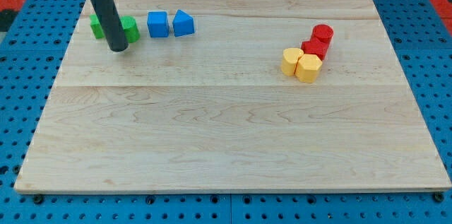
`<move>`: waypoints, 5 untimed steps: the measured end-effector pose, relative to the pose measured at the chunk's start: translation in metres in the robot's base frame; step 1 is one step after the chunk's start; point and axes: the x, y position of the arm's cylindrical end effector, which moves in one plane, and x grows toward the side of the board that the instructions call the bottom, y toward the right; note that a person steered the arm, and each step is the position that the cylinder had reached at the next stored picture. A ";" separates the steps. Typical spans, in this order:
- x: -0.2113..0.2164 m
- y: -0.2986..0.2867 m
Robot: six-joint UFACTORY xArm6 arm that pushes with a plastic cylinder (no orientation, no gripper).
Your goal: Place the yellow blocks and red blocks in a horizontal line
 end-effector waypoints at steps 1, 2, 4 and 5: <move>-0.010 0.011; -0.022 0.012; 0.059 0.053; 0.073 0.059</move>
